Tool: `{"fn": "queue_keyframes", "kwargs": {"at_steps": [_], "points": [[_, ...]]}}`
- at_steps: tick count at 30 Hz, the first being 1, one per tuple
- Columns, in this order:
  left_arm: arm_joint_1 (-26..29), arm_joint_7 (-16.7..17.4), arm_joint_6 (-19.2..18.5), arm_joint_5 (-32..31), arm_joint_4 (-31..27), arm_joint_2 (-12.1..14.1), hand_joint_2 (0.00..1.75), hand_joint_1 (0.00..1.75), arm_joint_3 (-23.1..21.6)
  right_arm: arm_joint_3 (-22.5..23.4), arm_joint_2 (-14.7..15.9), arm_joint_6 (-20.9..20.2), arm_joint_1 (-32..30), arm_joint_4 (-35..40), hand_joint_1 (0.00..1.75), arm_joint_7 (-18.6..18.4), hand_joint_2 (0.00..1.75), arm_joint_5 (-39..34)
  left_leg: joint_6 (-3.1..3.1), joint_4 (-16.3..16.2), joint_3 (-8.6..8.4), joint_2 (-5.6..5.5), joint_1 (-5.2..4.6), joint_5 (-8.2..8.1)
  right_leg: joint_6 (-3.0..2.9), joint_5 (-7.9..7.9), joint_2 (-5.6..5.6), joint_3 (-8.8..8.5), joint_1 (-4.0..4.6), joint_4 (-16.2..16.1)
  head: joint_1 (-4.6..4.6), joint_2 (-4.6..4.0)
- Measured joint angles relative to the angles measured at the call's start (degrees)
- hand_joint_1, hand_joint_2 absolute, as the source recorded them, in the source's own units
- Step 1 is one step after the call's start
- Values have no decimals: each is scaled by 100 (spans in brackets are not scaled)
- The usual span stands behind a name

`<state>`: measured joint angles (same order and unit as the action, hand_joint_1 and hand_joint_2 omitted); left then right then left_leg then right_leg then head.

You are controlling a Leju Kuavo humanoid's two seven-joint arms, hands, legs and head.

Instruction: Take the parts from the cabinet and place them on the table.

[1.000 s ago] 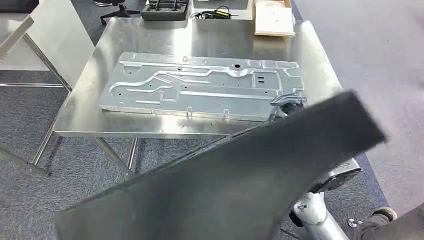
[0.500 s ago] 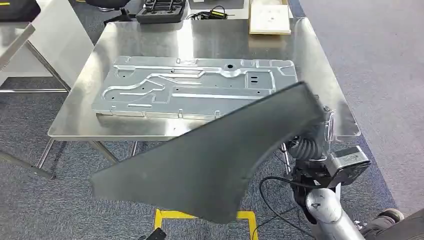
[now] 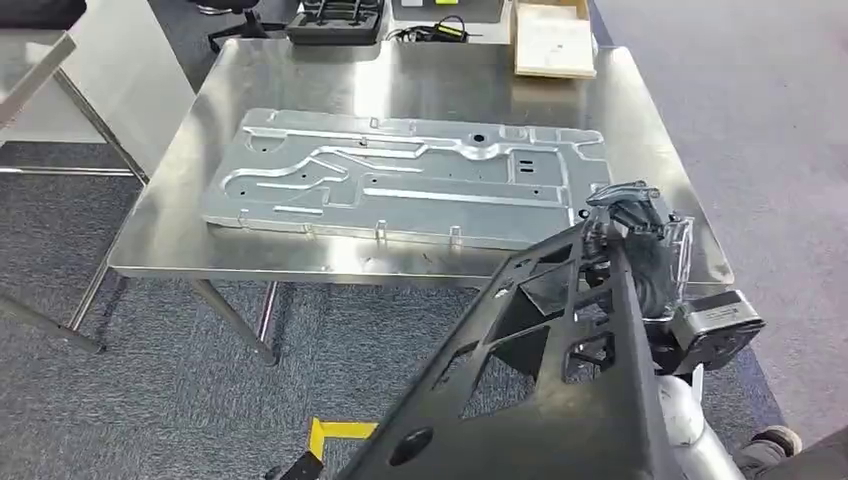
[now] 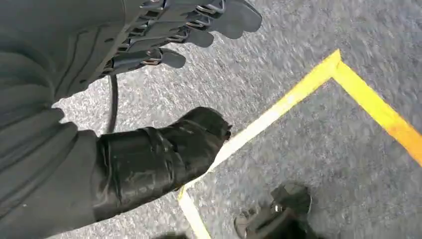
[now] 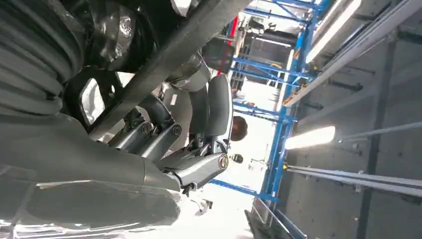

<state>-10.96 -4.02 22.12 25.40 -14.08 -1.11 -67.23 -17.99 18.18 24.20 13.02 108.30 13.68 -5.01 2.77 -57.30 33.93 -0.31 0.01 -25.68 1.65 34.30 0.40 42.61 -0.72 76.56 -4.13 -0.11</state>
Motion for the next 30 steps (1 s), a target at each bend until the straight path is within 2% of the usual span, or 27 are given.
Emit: {"fn": "queue_keyframes", "kwargs": {"at_steps": [1,2,4,5,6,7,9,11,12,14,15,16,17,18,19,20,21,22,24,25,26,27,29,30], "points": [[9,0,0,0,0,0,175,0,0,4,0,-11,-13,0,175,0,175,0,-6,-5,-5,-2,3,-9,11,-86,-2,16,-9,-14,4,0],[12,0,-2,-2,0,0,175,0,0,15,2,-20,-14,0,175,-2,175,0,-10,-20,-16,-6,8,-30,26,-325,-4,-100,-32,-309,4,0],[9,0,-2,-4,0,0,175,0,0,48,22,-44,-11,2,175,-2,175,0,-59,-89,-49,-18,18,-100,55,-868,-17,-567,-78,-1277,2,0],[6,2,-7,-7,0,7,175,0,0,57,26,-48,-8,-2,175,-2,175,0,-97,-130,-32,-25,13,-141,59,-809,-9,-687,-85,-1511,17,0],[-5,11,-17,-9,0,7,175,0,0,63,26,-48,-5,4,175,-9,175,0,-134,-228,12,-32,-31,-174,14,-783,-3,-737,-48,-1642,29,0],[-4,13,-22,-9,0,7,175,0,0,68,28,-50,-10,4,175,-9,175,0,-139,-202,20,-33,-29,-168,-16,-790,-2,-728,-71,-1590,17,0],[-3,17,-37,-20,0,7,175,0,0,74,33,-66,-22,2,175,-17,175,0,-170,-177,15,-28,-23,-154,-76,-783,15,-703,-35,-1595,24,0],[-9,17,-35,-24,0,26,175,0,0,74,35,-68,-19,4,175,-15,175,0,-238,-332,52,-14,-11,-274,-142,-787,8,-763,-77,-1635,16,0],[-18,17,-37,-31,0,26,175,0,0,74,35,-70,-15,4,175,-15,175,0,-274,-614,187,-5,-2,-423,-163,-775,-6,-780,-82,-1635,-35,0],[-19,18,-48,-57,0,24,175,0,0,76,35,-79,-14,2,175,-15,175,0,-314,-1467,641,-3,23,-772,-190,-761,-15,-790,-69,-1633,-41,0],[-13,20,-52,-61,0,24,175,0,0,76,35,-92,-15,2,175,-15,175,0,-317,-1810,848,-3,23,-848,-198,-755,-14,-791,-59,-1631,-44,0],[-6,20,-52,-61,0,24,175,0,0,76,35,-96,-18,2,175,-15,175,0,-310,-1901,931,-3,23,-797,-206,-749,-12,-798,-51,-1631,-44,0],[-5,20,-52,-61,0,26,175,0,0,76,35,-98,-19,2,175,-15,175,0,-283,-1734,898,-4,20,-600,-219,-739,-3,-814,-35,-1632,-44,0],[-9,22,-52,-65,0,26,175,0,0,76,35,-101,-18,2,175,-15,175,0,-237,-1352,737,-4,13,-331,-219,-727,6,-838,-23,-1633,-42,0],[-15,22,-55,-68,0,26,175,0,0,76,35,-103,-16,2,175,-15,175,0,-170,-831,504,-5,-15,-41,-218,-713,12,-867,-7,-1635,-42,0],[-21,26,-57,-70,0,31,175,0,0,77,35,-114,-14,2,175,-15,175,0,-91,-375,315,-5,-54,105,-211,-698,12,-889,-7,-1640,-42,0],[-33,33,-61,-70,0,42,175,0,0,76,35,-118,-8,2,175,-15,175,0,-56,-296,215,-2,-67,9,-189,-692,10,-879,19,-1651,-17,0],[-38,33,-61,-72,0,42,175,0,0,76,37,-118,-6,2,175,-17,175,0,-59,-182,190,-6,-82,17,-176,-694,13,-872,8,-1648,-26,0],[-29,39,-85,-76,0,42,175,0,0,76,39,-136,-10,-2,175,-17,175,0,-50,-189,198,-11,-102,0,-105,-709,5,-887,-23,-1713,-28,0],[-27,42,-87,-81,0,42,175,0,0,79,39,-142,-7,-2,175,-17,175,0,-31,-95,153,-8,-83,26,-63,-711,8,-923,2,-1740,-35,0],[-23,42,-94,-87,0,26,175,0,0,83,44,-146,-11,-2,175,-17,175,0,-33,12,65,7,-12,76,-46,-652,-16,-916,-12,-1694,-13,0],[-31,42,-96,-90,0,28,175,0,0,87,52,-149,1,-7,175,-17,175,0,-6,63,24,3,-17,81,-34,-521,-20,-837,16,-1501,-2,0],[-44,42,-96,-90,0,28,175,0,0,92,59,-149,5,-9,175,-17,175,0,15,56,18,5,-20,75,-24,-112,-15,-397,8,-637,22,0],[-43,42,-100,-90,0,28,175,0,0,92,63,-151,-19,-15,175,-17,175,0,29,47,19,5,-23,60,-12,10,-16,-176,5,-242,20,0]]}}
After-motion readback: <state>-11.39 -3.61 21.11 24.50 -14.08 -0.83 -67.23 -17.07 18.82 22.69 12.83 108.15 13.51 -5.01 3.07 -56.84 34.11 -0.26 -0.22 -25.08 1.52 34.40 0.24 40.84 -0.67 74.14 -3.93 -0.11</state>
